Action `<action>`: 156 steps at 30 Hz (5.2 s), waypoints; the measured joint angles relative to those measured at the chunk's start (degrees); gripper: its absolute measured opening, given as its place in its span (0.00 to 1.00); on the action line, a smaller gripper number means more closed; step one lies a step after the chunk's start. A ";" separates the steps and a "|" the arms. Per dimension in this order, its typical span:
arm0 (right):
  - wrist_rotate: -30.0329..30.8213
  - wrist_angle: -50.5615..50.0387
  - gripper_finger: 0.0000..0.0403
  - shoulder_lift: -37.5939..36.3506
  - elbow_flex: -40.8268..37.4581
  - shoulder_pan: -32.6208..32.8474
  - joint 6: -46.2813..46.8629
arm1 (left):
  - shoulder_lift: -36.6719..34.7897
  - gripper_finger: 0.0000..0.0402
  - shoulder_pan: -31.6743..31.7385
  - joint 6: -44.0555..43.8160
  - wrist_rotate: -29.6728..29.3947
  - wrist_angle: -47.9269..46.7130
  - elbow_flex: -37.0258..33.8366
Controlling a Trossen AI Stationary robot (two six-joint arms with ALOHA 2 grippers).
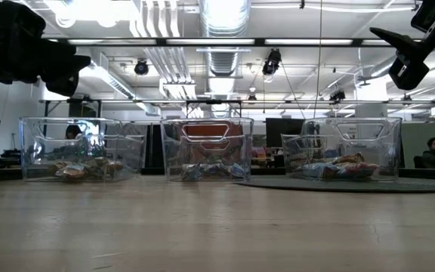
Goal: Pick and place Granola Bars by type
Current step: Return to Home Position
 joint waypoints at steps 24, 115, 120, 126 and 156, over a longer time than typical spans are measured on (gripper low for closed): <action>0.00 -0.01 0.53 0.00 0.00 0.00 -0.01 | 0.24 0.34 0.05 0.00 -0.10 0.04 0.11; -31.39 -20.76 0.53 -6.40 -0.04 -23.37 -28.49 | 0.24 0.34 0.05 0.02 -0.14 -0.03 0.15; -31.39 -20.82 0.53 -6.40 -0.04 -23.37 -28.47 | 0.24 0.34 0.05 0.01 -0.13 -0.04 0.15; -31.41 -20.84 0.53 -6.40 -0.04 -23.37 -28.48 | 0.24 0.34 0.03 0.02 -0.15 -0.04 0.15; -31.43 -20.84 0.53 -6.40 -0.04 -23.37 -28.47 | 0.24 0.34 0.03 0.02 -0.13 -0.04 0.15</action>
